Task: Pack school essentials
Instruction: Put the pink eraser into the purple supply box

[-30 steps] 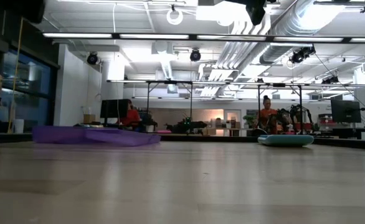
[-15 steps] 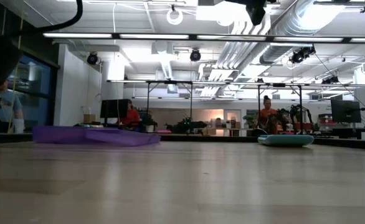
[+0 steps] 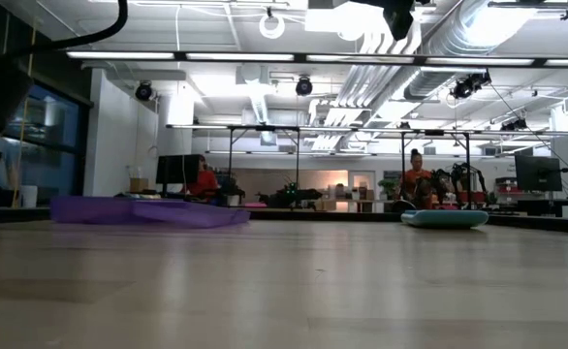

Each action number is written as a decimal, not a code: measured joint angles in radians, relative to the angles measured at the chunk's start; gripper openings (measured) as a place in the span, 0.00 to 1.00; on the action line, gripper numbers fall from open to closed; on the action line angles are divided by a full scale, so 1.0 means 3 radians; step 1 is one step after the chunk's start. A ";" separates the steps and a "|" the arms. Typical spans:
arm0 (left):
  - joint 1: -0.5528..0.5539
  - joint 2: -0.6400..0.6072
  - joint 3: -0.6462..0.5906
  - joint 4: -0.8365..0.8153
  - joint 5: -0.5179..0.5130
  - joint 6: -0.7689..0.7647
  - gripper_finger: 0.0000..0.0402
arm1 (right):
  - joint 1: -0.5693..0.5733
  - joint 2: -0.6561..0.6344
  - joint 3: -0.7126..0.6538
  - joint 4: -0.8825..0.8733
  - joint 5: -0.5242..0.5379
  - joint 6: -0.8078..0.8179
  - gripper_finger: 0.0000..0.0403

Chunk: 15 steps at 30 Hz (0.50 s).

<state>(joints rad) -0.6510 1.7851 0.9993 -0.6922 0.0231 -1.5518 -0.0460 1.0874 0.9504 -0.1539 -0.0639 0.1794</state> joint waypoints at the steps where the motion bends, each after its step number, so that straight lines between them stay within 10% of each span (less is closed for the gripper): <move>1: 0.0000 0.0000 0.0000 0.0002 -0.0001 0.0018 0.36 | -0.0001 0.0000 0.0000 0.0000 0.0000 0.0000 0.00; 15: 0.0003 -0.0004 -0.0001 0.0013 -0.0004 0.0124 0.17 | 0.0000 0.0000 0.0000 0.0000 0.0000 -0.0001 0.00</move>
<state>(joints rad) -0.6502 1.7840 0.9989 -0.6884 0.0219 -1.5146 -0.0460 1.0874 0.9504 -0.1539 -0.0639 0.1791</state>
